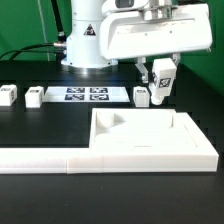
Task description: Assemble square table
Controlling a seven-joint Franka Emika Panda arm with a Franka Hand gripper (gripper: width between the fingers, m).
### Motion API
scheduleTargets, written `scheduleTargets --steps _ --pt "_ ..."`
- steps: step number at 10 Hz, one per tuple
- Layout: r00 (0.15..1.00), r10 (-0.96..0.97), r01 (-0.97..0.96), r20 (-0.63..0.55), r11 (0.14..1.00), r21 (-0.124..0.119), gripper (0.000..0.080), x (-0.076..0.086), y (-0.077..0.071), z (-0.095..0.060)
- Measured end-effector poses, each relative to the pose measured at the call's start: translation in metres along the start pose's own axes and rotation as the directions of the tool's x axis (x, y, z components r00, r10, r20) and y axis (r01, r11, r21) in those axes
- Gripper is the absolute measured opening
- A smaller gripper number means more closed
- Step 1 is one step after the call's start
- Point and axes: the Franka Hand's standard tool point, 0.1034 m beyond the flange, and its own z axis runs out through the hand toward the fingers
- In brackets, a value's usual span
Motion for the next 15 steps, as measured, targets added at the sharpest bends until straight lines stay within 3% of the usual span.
scheduleTargets --steps 5,6,10,12,13,15 --pt "1.0 -0.005 0.005 -0.013 1.0 -0.001 0.029 0.002 0.001 0.002" --pt "1.0 -0.015 0.015 -0.013 1.0 -0.001 0.029 0.006 0.003 0.007" --pt "0.997 -0.013 0.014 -0.074 1.0 0.007 0.029 0.048 0.003 0.024" --pt "0.995 -0.014 0.015 -0.1 1.0 0.004 0.029 0.053 0.003 0.025" --pt "0.983 -0.017 0.016 -0.18 1.0 -0.008 0.029 0.054 0.006 0.025" --pt "0.982 -0.018 0.017 -0.189 1.0 -0.009 0.029 0.054 0.006 0.027"
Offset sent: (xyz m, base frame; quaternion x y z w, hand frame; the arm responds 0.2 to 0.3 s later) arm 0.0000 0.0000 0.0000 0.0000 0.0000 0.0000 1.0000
